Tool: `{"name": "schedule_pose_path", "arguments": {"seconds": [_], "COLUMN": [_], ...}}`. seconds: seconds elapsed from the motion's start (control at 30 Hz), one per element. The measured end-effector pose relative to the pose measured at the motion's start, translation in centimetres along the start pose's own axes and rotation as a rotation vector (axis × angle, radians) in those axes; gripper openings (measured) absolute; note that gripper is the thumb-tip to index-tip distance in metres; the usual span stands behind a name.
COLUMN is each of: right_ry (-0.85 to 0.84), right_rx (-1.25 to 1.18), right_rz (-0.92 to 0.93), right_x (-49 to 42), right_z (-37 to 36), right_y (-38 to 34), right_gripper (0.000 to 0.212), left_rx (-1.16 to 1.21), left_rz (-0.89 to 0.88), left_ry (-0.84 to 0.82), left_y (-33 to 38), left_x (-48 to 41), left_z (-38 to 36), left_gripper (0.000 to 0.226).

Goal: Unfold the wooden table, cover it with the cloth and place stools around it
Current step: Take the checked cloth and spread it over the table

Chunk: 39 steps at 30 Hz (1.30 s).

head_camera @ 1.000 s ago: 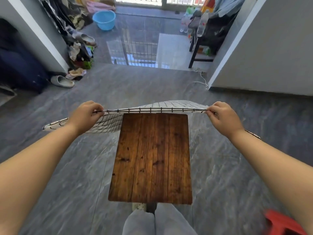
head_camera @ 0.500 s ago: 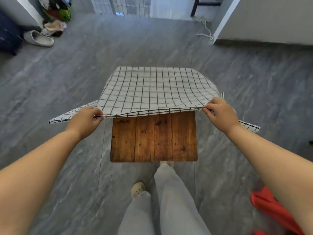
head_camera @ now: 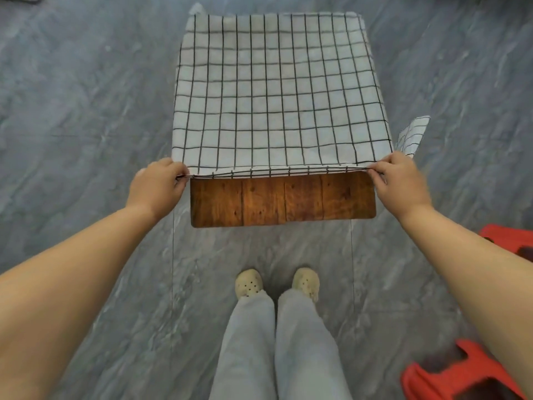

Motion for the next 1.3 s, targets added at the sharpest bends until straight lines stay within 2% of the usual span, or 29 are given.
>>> {"name": "schedule_pose_path", "arguments": {"seconds": [0.17, 0.63, 1.13, 1.3], "right_ry": [-0.023, -0.097, -0.193, -0.267], "right_rx": [-0.017, 0.035, 0.056, 0.013], "right_rz": [-0.054, -0.02, -0.001, -0.08], "right_x": [1.9, 6.4, 10.8, 10.8], "right_z": [-3.9, -10.6, -13.2, -13.3], "right_y": [1.0, 4.3, 5.1, 4.8], "right_gripper": [0.025, 0.024, 0.024, 0.032], "left_rx": [0.005, -0.011, -0.034, 0.018], "left_rz": [0.022, 0.015, 0.012, 0.085], "left_ry": [-0.025, -0.052, -0.119, -0.207], "left_y": [-0.4, -0.3, -0.5, -0.6], "left_x": [1.4, 6.0, 10.2, 10.7], "left_z": [-3.9, -10.8, -14.0, -14.1], "left_gripper": [0.013, 0.011, 0.008, 0.018]}}
Point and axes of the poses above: each hand's wrist, its own x-axis away from the middle knuckle, its own z-axis out of the back of the hand, y = z × x, the point moved 1 cm from there along -x, towards the middle knuckle, and after that the axes turned 4 degrees about -y, right-handed, at the moved point
